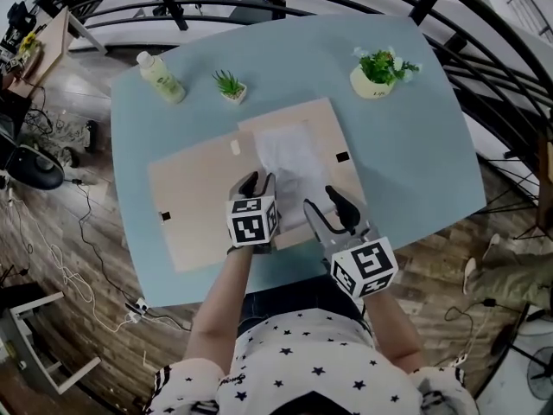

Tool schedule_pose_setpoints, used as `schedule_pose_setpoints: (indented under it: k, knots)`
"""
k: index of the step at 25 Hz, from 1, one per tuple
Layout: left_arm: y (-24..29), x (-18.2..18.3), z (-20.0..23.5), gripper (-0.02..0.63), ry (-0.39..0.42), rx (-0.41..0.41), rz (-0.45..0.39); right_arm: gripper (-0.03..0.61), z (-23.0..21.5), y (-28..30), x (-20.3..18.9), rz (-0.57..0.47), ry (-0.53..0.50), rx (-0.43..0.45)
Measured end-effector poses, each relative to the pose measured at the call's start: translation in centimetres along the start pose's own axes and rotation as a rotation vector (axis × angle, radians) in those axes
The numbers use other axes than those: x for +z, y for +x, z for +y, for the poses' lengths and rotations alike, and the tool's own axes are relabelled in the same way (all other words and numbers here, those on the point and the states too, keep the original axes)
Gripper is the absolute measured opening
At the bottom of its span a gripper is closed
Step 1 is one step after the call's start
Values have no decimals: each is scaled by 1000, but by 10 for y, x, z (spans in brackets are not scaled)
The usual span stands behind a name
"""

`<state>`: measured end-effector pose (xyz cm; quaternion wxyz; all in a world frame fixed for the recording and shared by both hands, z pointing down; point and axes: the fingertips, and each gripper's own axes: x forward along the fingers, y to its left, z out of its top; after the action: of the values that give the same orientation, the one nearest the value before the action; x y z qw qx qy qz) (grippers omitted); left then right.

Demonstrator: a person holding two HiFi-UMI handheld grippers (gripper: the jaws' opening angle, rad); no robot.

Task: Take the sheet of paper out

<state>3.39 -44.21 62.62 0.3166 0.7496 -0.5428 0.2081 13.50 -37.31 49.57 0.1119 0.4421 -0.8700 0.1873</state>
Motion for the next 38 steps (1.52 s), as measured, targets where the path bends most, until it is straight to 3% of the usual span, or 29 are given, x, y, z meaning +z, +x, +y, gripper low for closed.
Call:
schedule_pose_setpoints:
  k: [10,24,29,38]
  knots:
    - [18,-9,6,132,46,82,74,184,-8,16,-5,27,25,-1]
    - [23,-13,5,132,132,154,85,184,-14,25,-2,27,45,-8]
    - [22,-11,16,40,68,165,88,184,-14,26,-2,25,47,-7]
    - [22,-10,19,14,83,204,89,184,-10,22,0,20,43,-5]
